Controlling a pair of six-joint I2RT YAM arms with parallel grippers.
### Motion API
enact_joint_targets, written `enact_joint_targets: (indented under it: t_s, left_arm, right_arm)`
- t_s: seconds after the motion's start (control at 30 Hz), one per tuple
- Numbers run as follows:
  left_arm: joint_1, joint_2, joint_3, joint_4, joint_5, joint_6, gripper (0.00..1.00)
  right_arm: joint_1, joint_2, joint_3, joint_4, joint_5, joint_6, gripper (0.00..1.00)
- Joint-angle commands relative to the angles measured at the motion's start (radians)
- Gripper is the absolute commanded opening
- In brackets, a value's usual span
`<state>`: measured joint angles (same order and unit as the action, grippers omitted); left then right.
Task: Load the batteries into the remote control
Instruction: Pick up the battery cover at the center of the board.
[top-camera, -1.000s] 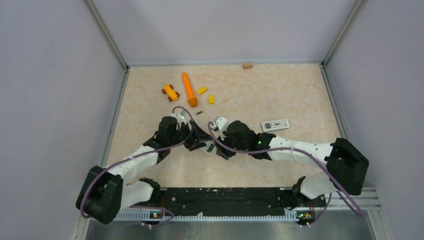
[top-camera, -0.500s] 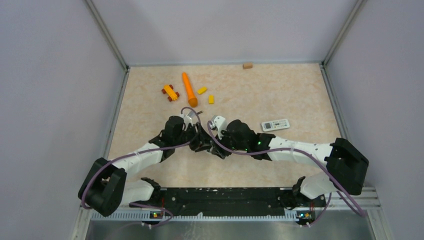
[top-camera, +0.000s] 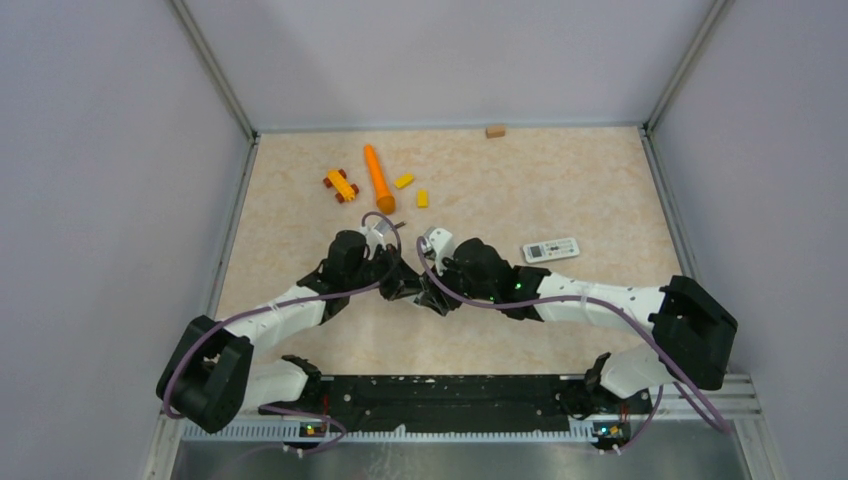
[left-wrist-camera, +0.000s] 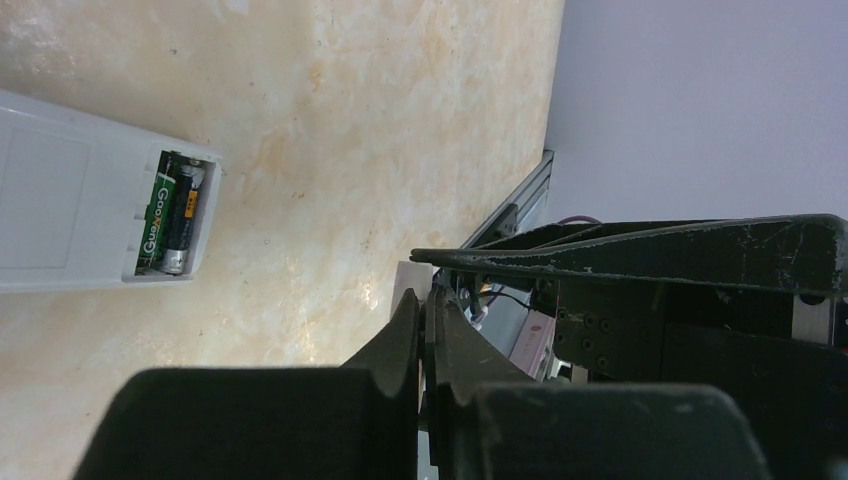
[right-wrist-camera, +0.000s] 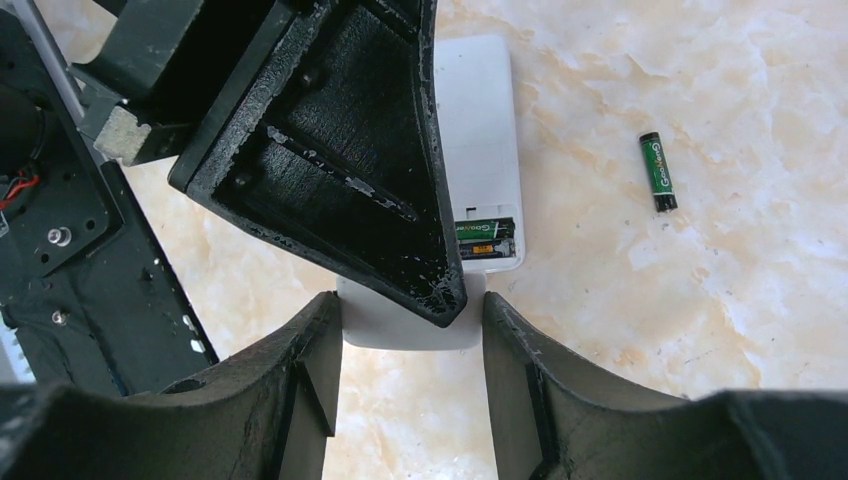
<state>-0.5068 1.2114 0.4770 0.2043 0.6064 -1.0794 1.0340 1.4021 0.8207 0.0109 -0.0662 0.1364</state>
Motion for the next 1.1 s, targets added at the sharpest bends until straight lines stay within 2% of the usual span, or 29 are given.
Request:
enact_joint_targets:
  t_s: [0.0, 0.13, 0.27, 0.47, 0.6, 0.73, 0.83, 0.93, 1.07]
  left_arm:
    - [-0.004, -0.011, 0.025, 0.093, 0.05, -0.029, 0.0]
    - [0.0, -0.013, 0.037, 0.107, 0.049, -0.029, 0.0]
    - [0.011, -0.013, 0.048, 0.104, 0.033, -0.013, 0.0]
    - [0.052, -0.017, 0.04, 0.108, 0.017, 0.003, 0.0]
    - [0.07, -0.036, 0.035, 0.115, 0.014, 0.002, 0.0]
    - [0.08, -0.07, 0.035, 0.123, 0.007, -0.031, 0.0]
    - [0.082, -0.107, 0.032, 0.14, -0.009, -0.074, 0.0]
    - [0.082, -0.146, 0.016, 0.187, -0.032, -0.137, 0.0]
    - [0.082, -0.18, 0.009, 0.233, -0.036, -0.208, 0.0]
  right_arm:
    - [0.01, 0.006, 0.046, 0.047, 0.034, 0.032, 0.47]
    - [0.009, 0.002, 0.053, 0.01, 0.081, 0.075, 0.66]
    - [0.006, -0.03, 0.034, 0.004, 0.102, 0.129, 0.79]
    - [-0.034, -0.117, -0.016, -0.002, 0.119, 0.295, 0.87]
    - [-0.092, -0.239, -0.114, 0.082, 0.07, 0.518, 0.94]
    - [-0.131, -0.325, -0.228, 0.164, 0.079, 0.868, 0.94]
    - [-0.133, -0.358, -0.298, 0.295, 0.086, 1.031, 0.88]
    - [-0.131, -0.361, -0.311, 0.383, 0.103, 1.124, 0.83]
    - [-0.132, -0.324, -0.299, 0.465, 0.09, 1.172, 0.74]
